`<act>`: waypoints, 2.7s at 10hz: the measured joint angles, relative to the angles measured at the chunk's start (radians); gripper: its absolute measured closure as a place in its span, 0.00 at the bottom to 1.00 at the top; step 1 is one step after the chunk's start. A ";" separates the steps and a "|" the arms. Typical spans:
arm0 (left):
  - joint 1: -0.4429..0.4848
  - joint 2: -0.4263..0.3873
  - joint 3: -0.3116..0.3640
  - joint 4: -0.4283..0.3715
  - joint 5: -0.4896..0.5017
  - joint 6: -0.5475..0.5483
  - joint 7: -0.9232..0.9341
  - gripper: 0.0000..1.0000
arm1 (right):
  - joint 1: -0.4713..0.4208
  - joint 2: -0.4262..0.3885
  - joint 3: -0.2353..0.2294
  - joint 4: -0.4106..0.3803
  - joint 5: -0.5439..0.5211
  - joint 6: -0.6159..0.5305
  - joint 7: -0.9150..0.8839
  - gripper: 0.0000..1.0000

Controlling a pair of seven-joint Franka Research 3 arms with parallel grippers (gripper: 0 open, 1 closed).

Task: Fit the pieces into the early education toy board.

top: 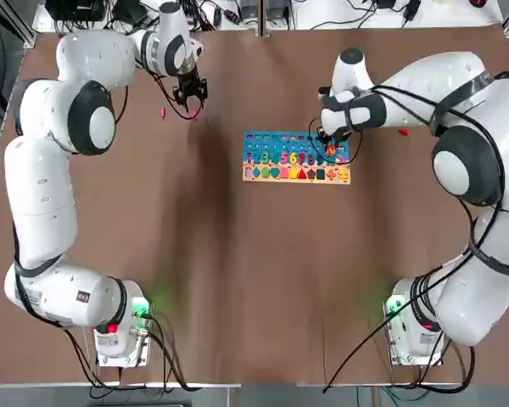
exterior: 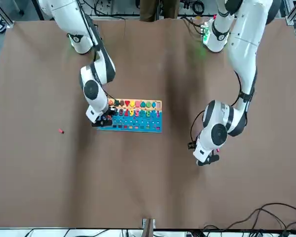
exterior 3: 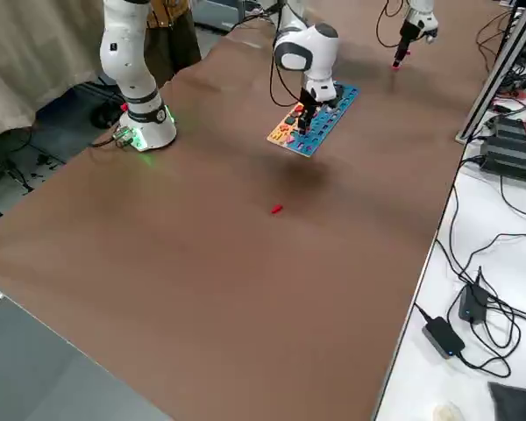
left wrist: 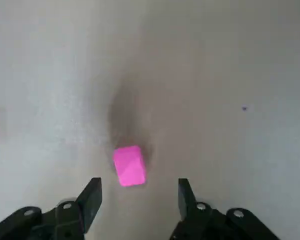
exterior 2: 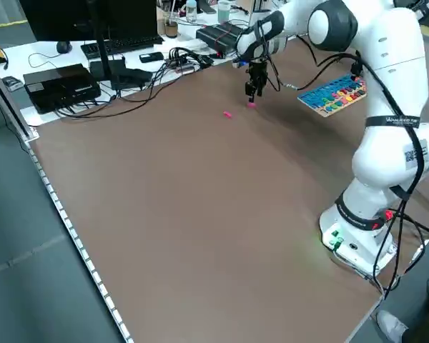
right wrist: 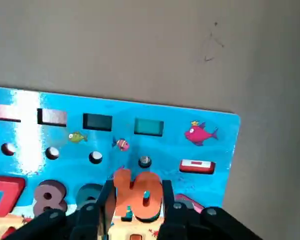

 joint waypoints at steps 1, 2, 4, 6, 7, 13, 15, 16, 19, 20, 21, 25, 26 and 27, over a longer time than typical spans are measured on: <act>0.007 0.003 0.000 -0.003 0.000 0.000 0.000 0.30 | 0.001 0.005 0.000 -0.017 0.000 0.017 0.000 0.58; 0.015 0.003 0.001 -0.013 0.000 0.005 -0.001 0.31 | 0.005 0.005 -0.001 -0.026 0.000 0.024 0.000 0.58; 0.024 0.003 0.001 -0.023 0.000 0.020 -0.001 0.34 | 0.012 0.004 -0.002 -0.027 0.000 0.024 0.000 0.58; 0.023 0.004 0.001 -0.025 0.000 0.029 -0.002 0.41 | 0.013 0.003 -0.002 -0.029 0.000 0.024 0.000 0.58; 0.023 0.004 0.000 -0.026 0.000 0.032 -0.002 0.43 | 0.014 0.001 -0.002 -0.033 0.000 0.024 0.000 0.58; 0.021 0.007 -0.002 -0.032 0.000 0.051 -0.011 0.52 | 0.024 -0.016 -0.002 -0.061 0.000 0.024 0.005 0.58; 0.021 0.016 -0.002 -0.035 0.000 0.068 -0.026 0.54 | 0.040 -0.018 -0.003 -0.065 0.000 0.023 0.023 0.58; 0.021 0.019 -0.002 -0.035 0.000 0.073 -0.030 0.55 | 0.047 -0.018 -0.004 -0.067 0.000 0.022 0.029 0.58; 0.022 0.019 -0.002 -0.036 0.000 0.075 -0.031 0.57 | 0.049 -0.020 -0.006 -0.070 0.000 0.030 0.029 0.58; 0.022 0.019 -0.001 -0.035 0.000 0.075 -0.031 0.57 | 0.049 -0.021 -0.007 -0.073 0.000 0.034 0.030 0.58; 0.022 0.019 -0.001 -0.035 0.000 0.075 -0.031 0.57 | 0.049 -0.022 -0.007 -0.074 0.000 0.036 0.030 0.58; 0.022 0.019 -0.001 -0.035 0.000 0.075 -0.031 0.57 | 0.049 -0.021 -0.019 -0.077 0.000 0.046 0.029 0.58; 0.022 0.019 -0.001 -0.033 0.000 0.075 -0.031 0.57 | 0.048 -0.016 -0.020 -0.078 0.000 0.052 0.029 0.58; 0.022 0.018 -0.001 -0.031 0.000 0.075 -0.031 0.57 | 0.047 -0.012 -0.020 -0.078 0.000 0.056 0.029 0.58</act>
